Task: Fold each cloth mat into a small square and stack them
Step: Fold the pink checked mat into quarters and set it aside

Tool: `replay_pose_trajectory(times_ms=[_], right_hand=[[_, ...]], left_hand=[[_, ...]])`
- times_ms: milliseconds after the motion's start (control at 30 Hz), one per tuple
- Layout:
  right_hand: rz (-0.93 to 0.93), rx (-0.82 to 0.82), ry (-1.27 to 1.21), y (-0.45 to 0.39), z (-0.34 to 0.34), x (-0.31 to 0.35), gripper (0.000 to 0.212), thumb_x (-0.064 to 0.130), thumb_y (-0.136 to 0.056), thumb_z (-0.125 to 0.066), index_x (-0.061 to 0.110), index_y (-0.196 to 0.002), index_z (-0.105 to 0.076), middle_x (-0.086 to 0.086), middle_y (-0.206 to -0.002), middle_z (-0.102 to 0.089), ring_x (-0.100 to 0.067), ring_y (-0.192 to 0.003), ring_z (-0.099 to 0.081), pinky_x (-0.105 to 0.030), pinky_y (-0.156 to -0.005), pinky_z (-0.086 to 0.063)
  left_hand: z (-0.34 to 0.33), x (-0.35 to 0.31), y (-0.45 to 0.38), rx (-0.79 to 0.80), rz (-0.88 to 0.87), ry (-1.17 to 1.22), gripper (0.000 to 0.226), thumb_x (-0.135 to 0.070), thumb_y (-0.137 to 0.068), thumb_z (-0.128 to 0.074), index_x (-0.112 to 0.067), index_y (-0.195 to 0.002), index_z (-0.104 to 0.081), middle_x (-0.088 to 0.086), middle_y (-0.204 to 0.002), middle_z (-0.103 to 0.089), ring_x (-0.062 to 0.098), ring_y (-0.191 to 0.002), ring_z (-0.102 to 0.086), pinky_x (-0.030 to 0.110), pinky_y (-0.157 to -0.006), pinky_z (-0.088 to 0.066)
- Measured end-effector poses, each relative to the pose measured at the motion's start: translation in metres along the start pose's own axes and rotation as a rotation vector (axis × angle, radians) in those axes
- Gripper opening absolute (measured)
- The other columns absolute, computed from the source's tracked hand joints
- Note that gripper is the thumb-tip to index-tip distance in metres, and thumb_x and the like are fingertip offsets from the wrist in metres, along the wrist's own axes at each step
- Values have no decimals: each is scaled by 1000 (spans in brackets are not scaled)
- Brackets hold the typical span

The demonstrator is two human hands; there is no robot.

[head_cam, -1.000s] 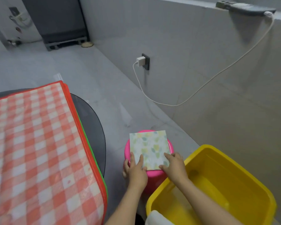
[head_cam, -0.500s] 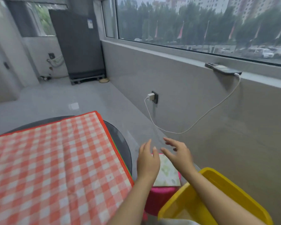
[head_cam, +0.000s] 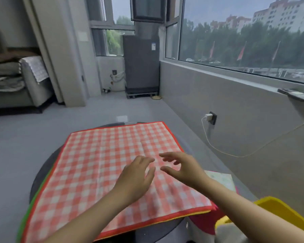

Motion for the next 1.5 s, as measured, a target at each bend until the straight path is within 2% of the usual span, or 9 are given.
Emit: replay_pose_trajectory(times_ms=[233,367,533,733,933,1033,1200,1333,1500], right_hand=[[89,227,57,10,-67,20,41,48,-81,-65,34,-119,-60,15,-108,-66,6,-94,-53,-16,-84,-43],[193,372,125,22,-94,23,52,66,-76,-50,34,-114,-63,15,-110,-64,-4,-102,-53,-21,-88,-42],[306,417,137,40,-102,27,45,66,-80,-52,35,-109,-66,11,-116,-61,-8,-105,-51,-21,-91,-39],[348,480,141,49,-100,31,39,64,-80,-54,39,-108,-65,12,-117,-59,-2,-105,-46,-11,-91,-29],[308,493,82,47,-98,35,37,61,-77,-55,37,-100,-71,17,-110,-63,3,-100,-46,-9,-83,-33],[289,470,85,48,-96,38,35,56,-82,-50,35,-99,-72,18,-105,-65,2,-98,-49,-9,-80,-37],[231,413,105,51,-100,43,31,43,-85,-47,25,-90,-72,12,-88,-66,-3,-86,-54,-17,-72,-43],[107,373,64,49,-98,45,18,35,-87,-59,23,-86,-72,17,-78,-58,0,-77,-49,-13,-70,-40],[-58,407,-8,46,-94,46,13,35,-83,-65,26,-84,-74,18,-73,-59,-2,-74,-56,-12,-62,-43]], left_hand=[[0,63,65,131,53,-83,36,-45,-97,-38,-32,-129,-49,-16,-123,-46,6,-114,-45,21,-97,-36],[-5,73,77,165,-10,-145,30,-43,-95,-39,-32,-115,-59,-17,-112,-49,2,-107,-42,16,-92,-34],[-12,82,94,204,-87,-119,57,-62,-84,-27,-35,-128,-50,-19,-127,-40,-1,-121,-31,16,-104,-23],[-12,77,105,211,-128,-43,54,-68,-80,-37,-41,-123,-55,-20,-132,-41,-5,-124,-28,8,-101,-13],[-10,77,102,199,-156,-41,44,-66,-77,-48,-41,-110,-64,-21,-123,-54,-4,-119,-38,19,-101,-28],[-6,69,102,168,-221,-112,35,-59,-79,-49,-39,-95,-72,-19,-109,-65,-2,-109,-47,17,-86,-45],[0,68,98,233,-96,23,50,-64,-78,-38,-36,-103,-71,-21,-121,-60,-4,-121,-36,-1,-93,-21],[5,66,95,276,-49,43,25,-41,-89,-56,-28,-105,-72,-20,-121,-60,-6,-118,-42,3,-92,-28],[7,64,92,313,92,100,19,-31,-87,-63,-25,-100,-75,-21,-113,-62,-6,-108,-51,15,-93,-42]])
Point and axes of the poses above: each hand's wrist, its own y-axis away from the middle knuckle, its own z-axis out of the back of the hand, x = y × z, the point moved 5 cm from there along -y, towards the middle knuckle
